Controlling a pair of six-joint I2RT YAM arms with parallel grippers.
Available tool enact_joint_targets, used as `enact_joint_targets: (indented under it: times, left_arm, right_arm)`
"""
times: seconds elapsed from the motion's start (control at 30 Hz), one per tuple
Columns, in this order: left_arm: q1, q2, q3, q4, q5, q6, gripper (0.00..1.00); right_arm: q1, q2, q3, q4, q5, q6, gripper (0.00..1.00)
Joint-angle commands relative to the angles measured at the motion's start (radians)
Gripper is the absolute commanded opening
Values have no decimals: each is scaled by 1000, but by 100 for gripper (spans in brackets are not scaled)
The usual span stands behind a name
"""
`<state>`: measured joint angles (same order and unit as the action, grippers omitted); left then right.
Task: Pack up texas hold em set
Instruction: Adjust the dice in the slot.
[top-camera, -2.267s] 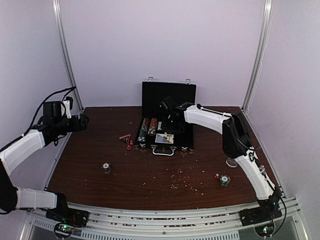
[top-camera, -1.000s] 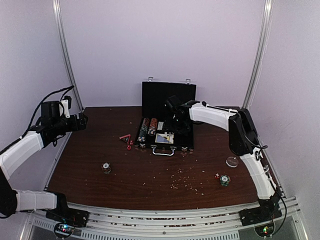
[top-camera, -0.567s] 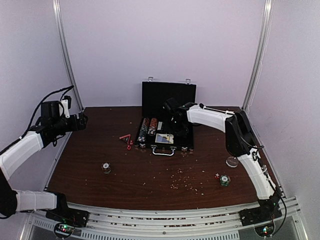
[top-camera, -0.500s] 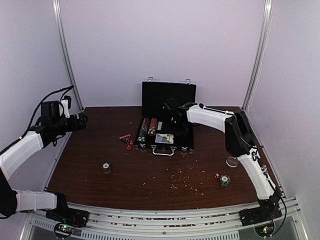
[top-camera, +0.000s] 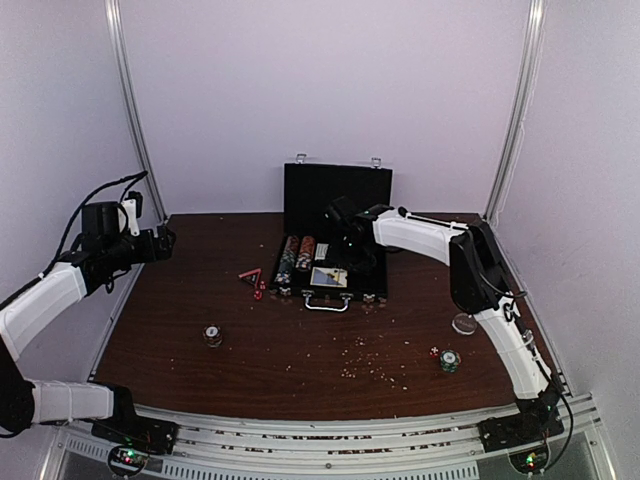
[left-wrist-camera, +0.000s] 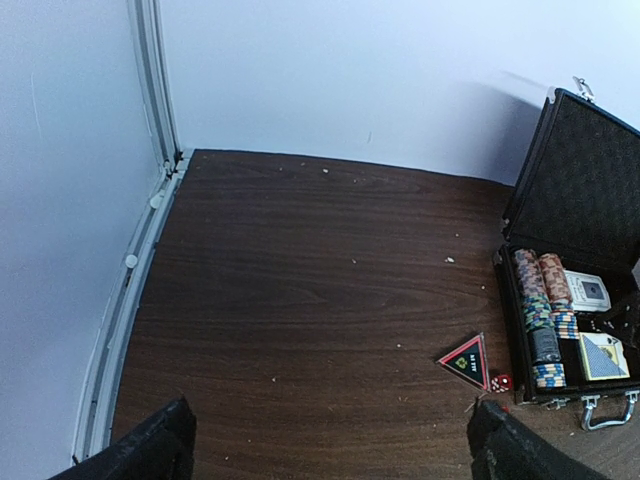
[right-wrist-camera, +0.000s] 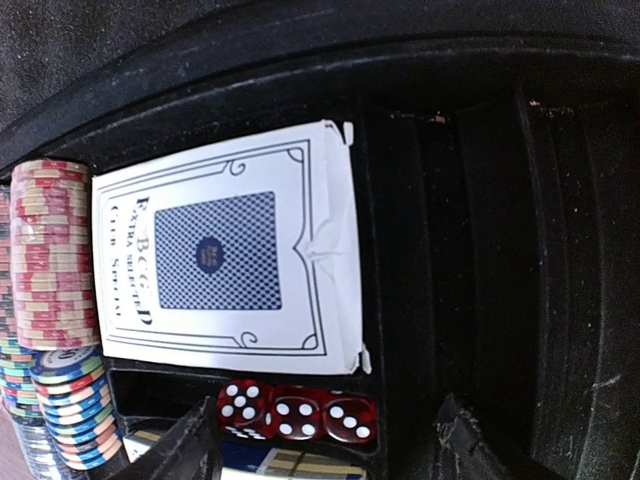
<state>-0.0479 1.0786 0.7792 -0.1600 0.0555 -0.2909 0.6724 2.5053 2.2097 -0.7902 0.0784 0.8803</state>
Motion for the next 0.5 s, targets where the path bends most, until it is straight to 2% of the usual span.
enact_joint_targets:
  times: [0.0,0.1,0.27,0.47]
  left_arm:
    - [-6,-10,-8,10,-7,-8,98]
    - [-5,-11,-8,10,-7,-8,98]
    - [-5,-6,-5,11,-7,-7,98]
    - [-6,-2,-1,13,-6,-7,98]
  right_arm:
    - [-13,36,-1,-69,40,18,71]
    - [-13,35,1,-60,30,14,72]
    - [-16,10,1,-15,1,8,84]
    - [-32,-2,5,9,-18,25,87]
